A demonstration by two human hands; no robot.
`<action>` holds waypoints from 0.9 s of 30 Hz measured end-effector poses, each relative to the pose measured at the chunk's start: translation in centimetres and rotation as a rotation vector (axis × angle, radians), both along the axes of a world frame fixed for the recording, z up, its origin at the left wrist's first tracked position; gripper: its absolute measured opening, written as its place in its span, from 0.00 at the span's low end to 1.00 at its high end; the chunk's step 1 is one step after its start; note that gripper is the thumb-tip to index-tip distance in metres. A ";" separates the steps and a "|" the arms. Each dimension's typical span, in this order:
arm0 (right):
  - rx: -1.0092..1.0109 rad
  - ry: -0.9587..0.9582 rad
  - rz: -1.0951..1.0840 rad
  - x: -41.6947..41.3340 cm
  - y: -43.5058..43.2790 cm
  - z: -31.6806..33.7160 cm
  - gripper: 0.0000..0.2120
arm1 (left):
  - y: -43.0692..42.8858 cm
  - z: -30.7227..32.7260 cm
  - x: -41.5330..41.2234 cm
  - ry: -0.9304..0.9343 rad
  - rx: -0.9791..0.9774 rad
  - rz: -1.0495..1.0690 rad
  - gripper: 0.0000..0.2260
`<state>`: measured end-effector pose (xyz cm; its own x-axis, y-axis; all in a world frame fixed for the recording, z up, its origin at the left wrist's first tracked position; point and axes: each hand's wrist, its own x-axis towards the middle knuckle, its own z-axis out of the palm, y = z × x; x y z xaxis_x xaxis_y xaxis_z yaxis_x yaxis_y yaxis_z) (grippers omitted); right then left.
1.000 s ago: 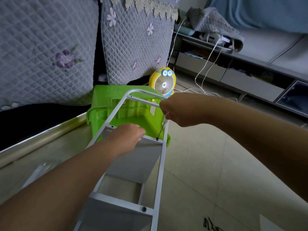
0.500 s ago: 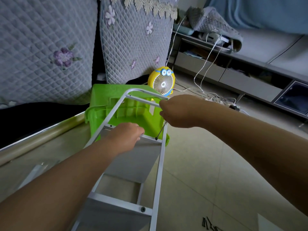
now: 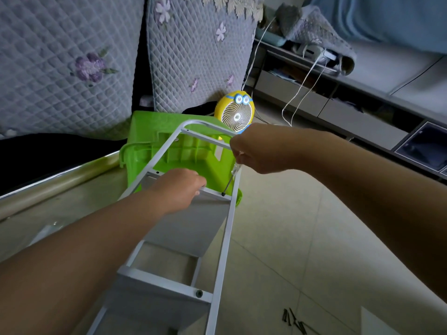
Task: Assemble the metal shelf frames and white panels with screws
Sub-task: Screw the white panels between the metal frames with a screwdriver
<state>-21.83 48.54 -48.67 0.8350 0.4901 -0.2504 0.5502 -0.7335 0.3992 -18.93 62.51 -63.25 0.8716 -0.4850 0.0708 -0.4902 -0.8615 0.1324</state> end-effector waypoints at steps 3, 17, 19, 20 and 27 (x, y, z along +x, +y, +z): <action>-0.007 -0.045 0.030 0.0 0.5 -0.3 0.13 | 0.0 0.0 -0.1 -0.008 -0.007 -0.001 0.09; 0.119 -0.041 -0.117 0.6 -0.6 -1.7 0.14 | 0.2 -0.1 0.0 0.027 -0.084 0.011 0.08; 0.207 0.038 -0.161 0.5 -0.9 -1.8 0.10 | 0.2 0.1 -0.1 0.031 -0.068 0.013 0.08; 0.219 0.054 -0.153 0.4 -1.0 -1.9 0.07 | 0.2 0.2 -0.1 0.033 -0.061 0.013 0.08; 0.045 -0.017 -0.046 0.1 -0.8 -1.0 0.14 | -0.2 0.6 0.2 0.054 -0.009 0.004 0.07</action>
<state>-21.74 47.76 -49.64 0.8609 0.4613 -0.2147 0.5088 -0.7753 0.3742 -18.72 62.36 -62.70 0.8762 -0.4811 0.0278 -0.4786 -0.8621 0.1663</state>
